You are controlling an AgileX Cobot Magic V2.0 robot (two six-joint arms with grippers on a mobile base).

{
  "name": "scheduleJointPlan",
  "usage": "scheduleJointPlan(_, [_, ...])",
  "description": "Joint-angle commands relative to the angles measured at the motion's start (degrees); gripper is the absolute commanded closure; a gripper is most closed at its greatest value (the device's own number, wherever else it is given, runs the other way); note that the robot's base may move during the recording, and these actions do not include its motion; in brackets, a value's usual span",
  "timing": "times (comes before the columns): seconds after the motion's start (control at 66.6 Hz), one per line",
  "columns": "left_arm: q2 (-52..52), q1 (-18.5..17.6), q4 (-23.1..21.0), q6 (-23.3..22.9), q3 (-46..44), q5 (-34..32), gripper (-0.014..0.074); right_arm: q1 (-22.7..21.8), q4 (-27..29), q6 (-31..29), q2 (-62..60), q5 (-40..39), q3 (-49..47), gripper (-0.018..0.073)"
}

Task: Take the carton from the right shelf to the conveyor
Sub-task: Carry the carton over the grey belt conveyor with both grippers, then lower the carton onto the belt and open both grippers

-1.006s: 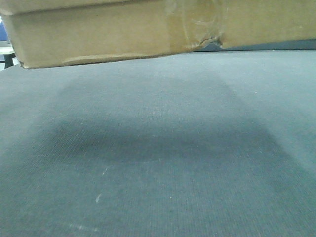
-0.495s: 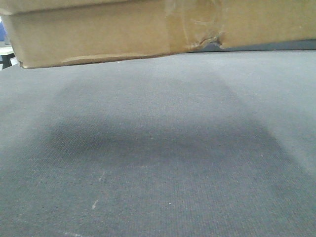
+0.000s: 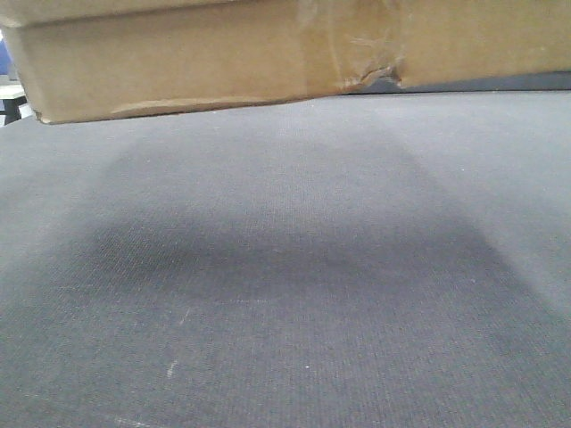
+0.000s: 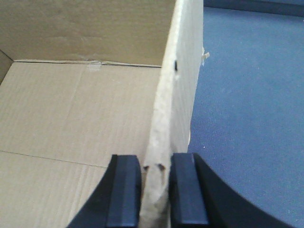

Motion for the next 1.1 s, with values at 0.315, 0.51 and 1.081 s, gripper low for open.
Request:
scheduleJointPlan(0.315, [-0.6, -0.1, 3.1, 0.6, -0.2, -1.9, 0.0616, -0.2, 0.5, -0.4, -1.0, -3.7, -0.6, 0.0627])
scheduleJointPlan(0.51, [-0.4, -0.1, 2.2, 1.2, -0.2, -1.8, 0.0616, -0.2, 2.4, -0.4, -0.6, -3.1, -0.6, 0.0627])
scheduleJointPlan(1.081, [10.5, 9.8, -5.2, 8.1, 0.4, 0.7, 0.0616, -0.2, 3.3, 2.3, 19.0, 0.5, -0.6, 0.0627])
